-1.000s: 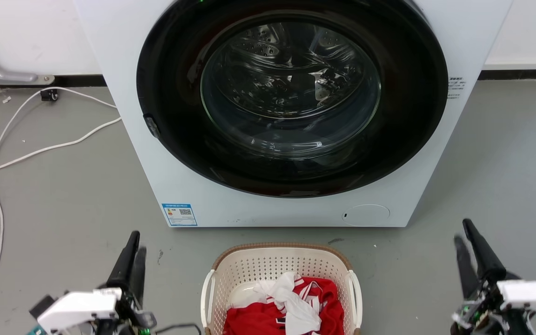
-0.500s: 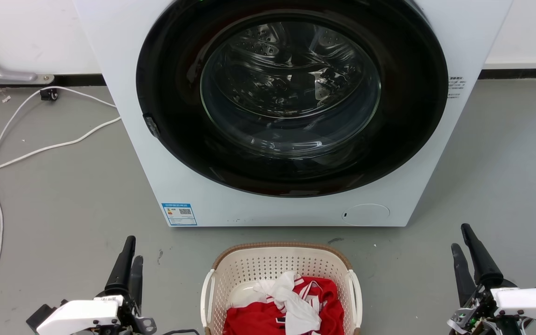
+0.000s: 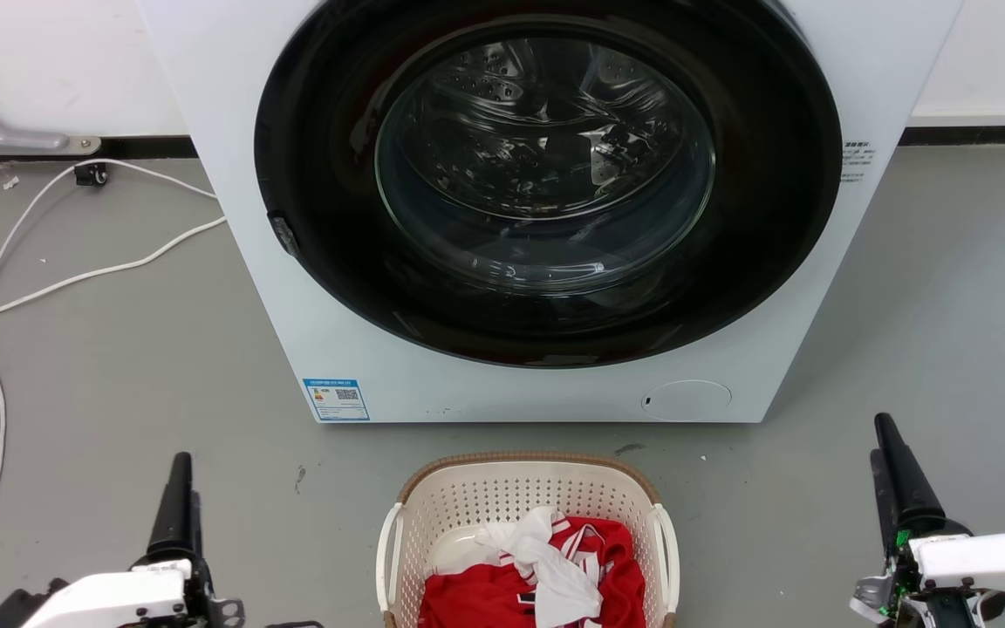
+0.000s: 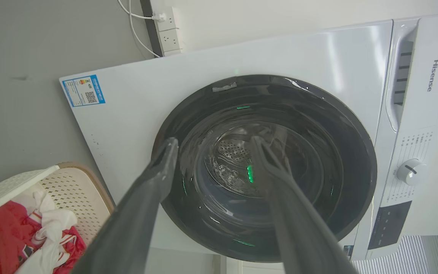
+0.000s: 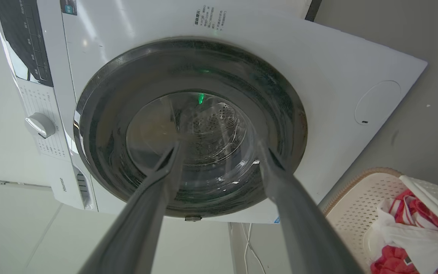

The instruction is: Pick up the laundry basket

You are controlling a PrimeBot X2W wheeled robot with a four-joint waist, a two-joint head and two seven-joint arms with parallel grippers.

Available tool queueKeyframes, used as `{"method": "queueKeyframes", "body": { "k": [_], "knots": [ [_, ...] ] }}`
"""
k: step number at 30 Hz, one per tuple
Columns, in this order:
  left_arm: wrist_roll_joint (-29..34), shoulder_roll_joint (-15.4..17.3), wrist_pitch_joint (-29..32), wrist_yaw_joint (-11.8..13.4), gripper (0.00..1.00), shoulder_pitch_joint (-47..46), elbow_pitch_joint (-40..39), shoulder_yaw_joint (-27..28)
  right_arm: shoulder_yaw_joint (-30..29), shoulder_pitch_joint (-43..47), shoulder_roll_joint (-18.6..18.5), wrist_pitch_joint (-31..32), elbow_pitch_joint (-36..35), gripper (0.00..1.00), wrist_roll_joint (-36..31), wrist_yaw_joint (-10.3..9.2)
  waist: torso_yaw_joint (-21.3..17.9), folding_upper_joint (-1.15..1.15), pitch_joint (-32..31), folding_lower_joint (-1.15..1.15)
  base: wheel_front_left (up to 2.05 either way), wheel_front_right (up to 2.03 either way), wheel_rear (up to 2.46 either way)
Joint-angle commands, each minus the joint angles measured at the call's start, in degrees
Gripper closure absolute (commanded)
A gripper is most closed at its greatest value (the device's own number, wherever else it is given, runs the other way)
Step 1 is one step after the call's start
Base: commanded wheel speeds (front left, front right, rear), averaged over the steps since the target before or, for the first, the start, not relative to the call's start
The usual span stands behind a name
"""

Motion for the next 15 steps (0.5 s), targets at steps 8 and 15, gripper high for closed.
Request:
{"method": "queueKeyframes", "body": {
  "k": [8, 15],
  "knots": [
    [9.45, 0.24, -2.23, 1.47, 0.00, -1.65, -4.67, 2.34, -0.18, -1.50, -0.20, -2.28, -5.31, 0.00, -14.86, 0.09, 0.10, 0.00, 0.13, 0.00, 0.00, 0.00, 0.00],
    [18.05, 0.26, -3.63, 3.14, 0.00, -0.31, -11.21, 0.05, 0.73, -1.51, -0.21, -3.67, -10.38, 0.00, -28.32, 0.09, 0.11, 0.00, 0.32, 0.00, 0.00, 0.00, 0.00]
  ]
}}
